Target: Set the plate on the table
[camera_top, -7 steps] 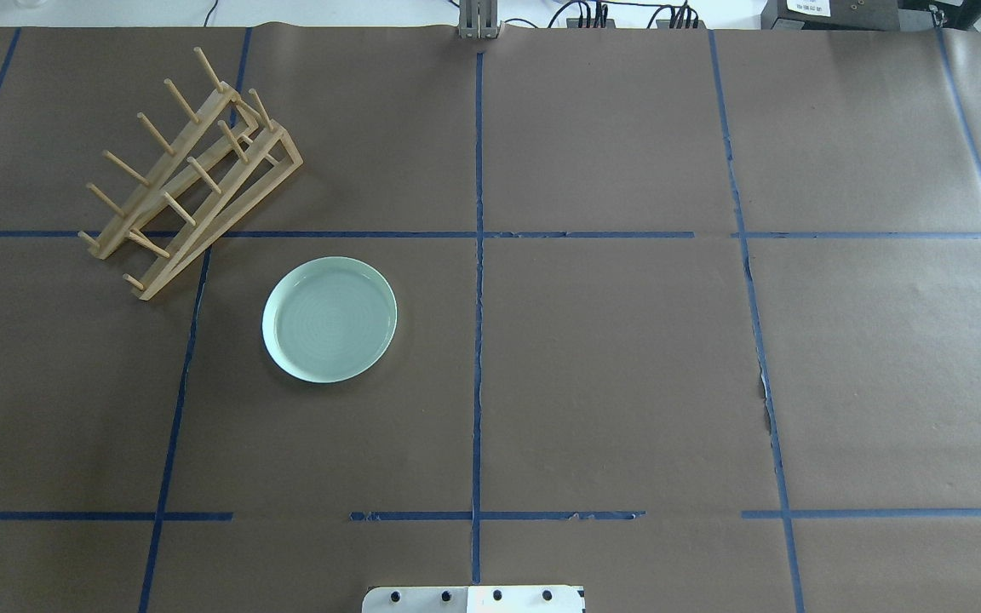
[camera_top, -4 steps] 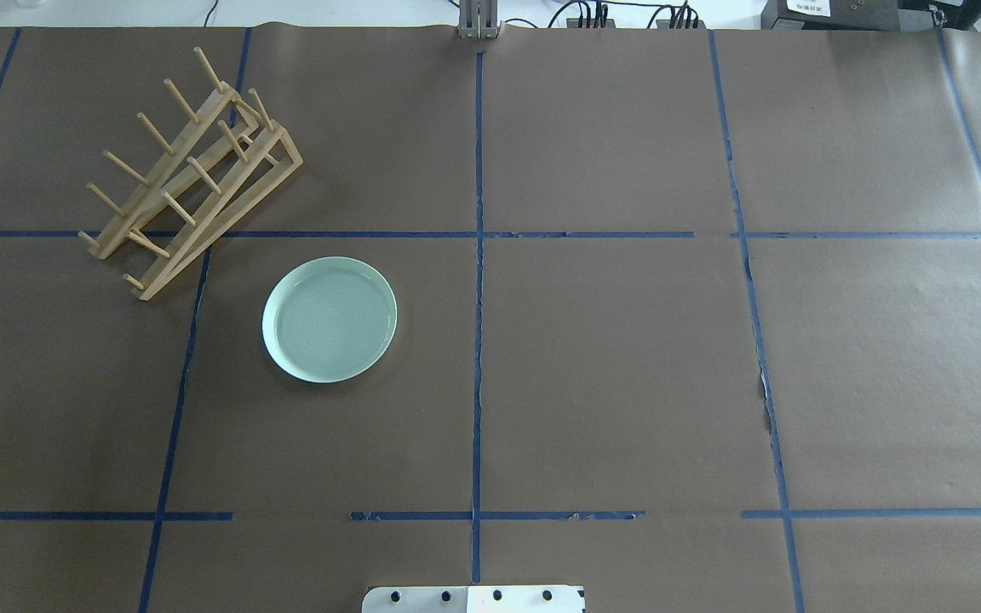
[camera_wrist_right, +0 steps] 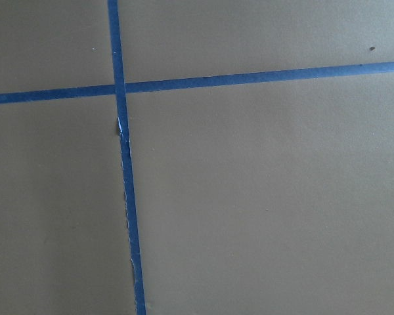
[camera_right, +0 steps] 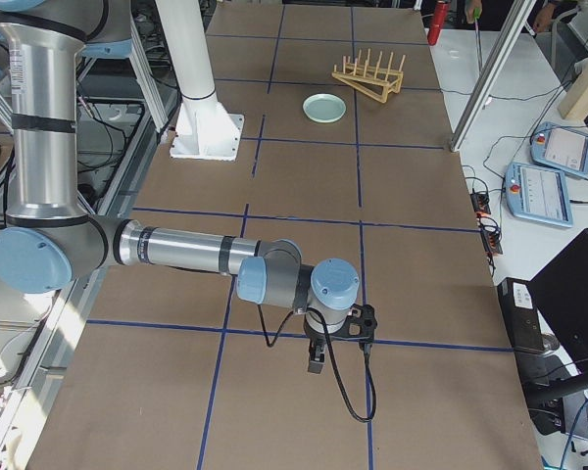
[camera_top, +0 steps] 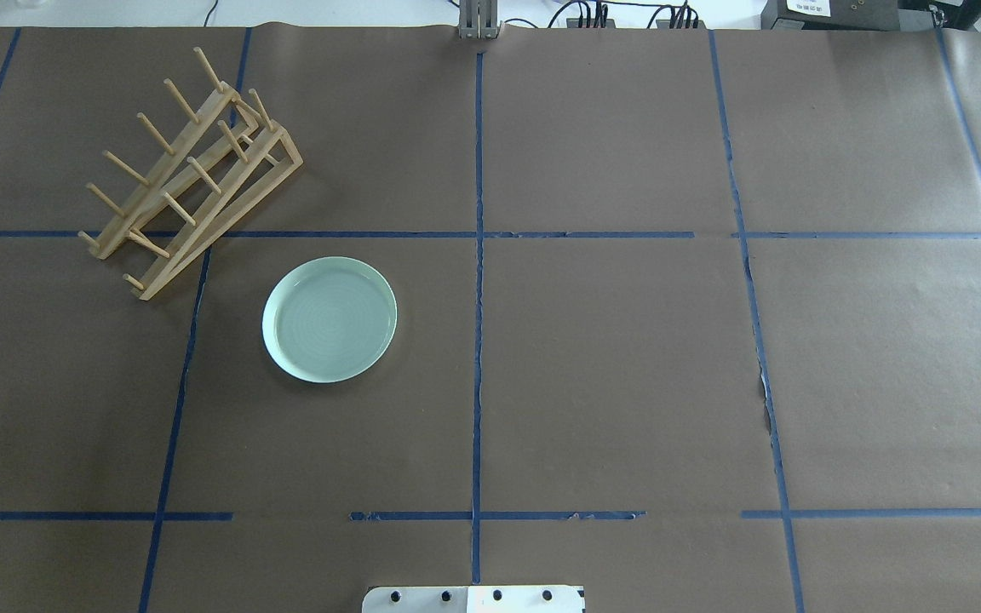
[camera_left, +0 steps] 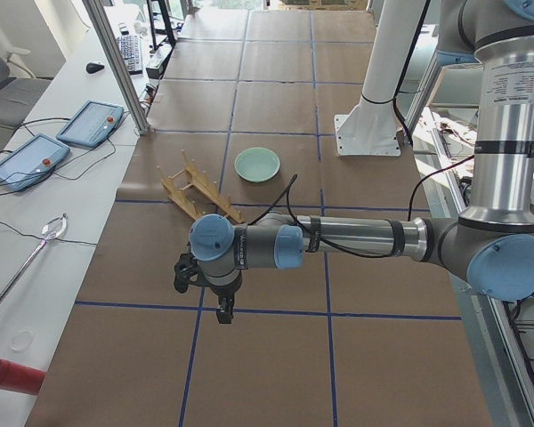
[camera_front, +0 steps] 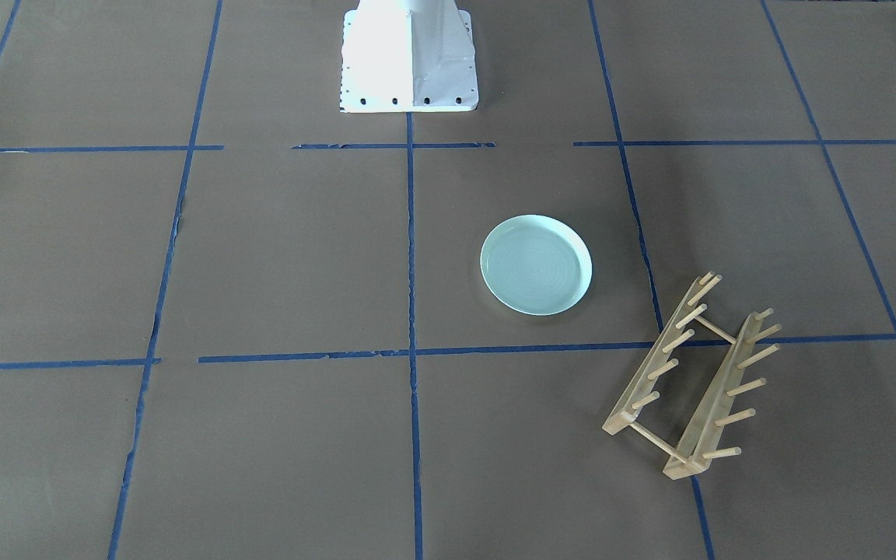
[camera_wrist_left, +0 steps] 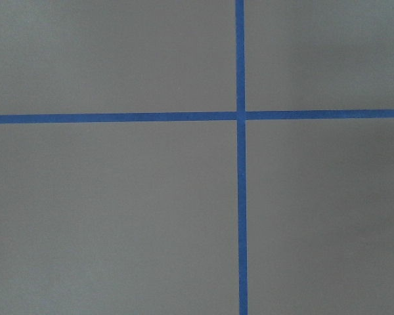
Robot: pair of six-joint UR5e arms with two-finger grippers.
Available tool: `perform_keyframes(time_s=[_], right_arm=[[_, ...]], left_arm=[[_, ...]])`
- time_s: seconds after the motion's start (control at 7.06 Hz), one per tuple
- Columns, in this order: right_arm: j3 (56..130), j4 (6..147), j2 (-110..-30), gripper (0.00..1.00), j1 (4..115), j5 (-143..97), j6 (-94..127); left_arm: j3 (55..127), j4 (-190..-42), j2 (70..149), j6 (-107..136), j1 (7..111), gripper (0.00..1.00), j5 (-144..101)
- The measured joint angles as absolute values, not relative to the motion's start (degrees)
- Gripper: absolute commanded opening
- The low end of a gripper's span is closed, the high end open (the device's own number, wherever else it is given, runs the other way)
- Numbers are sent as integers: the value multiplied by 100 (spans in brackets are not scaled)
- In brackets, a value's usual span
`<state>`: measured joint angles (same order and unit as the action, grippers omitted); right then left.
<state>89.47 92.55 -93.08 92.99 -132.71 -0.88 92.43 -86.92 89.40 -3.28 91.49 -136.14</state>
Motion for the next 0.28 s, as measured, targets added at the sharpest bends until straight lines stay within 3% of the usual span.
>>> perform_keyframes(time_s=[0.28], right_arm=[[8947, 9255, -9308, 100, 9299, -13271, -88]], left_arm=[[9245, -8692, 8968, -318, 9149, 100, -13614]])
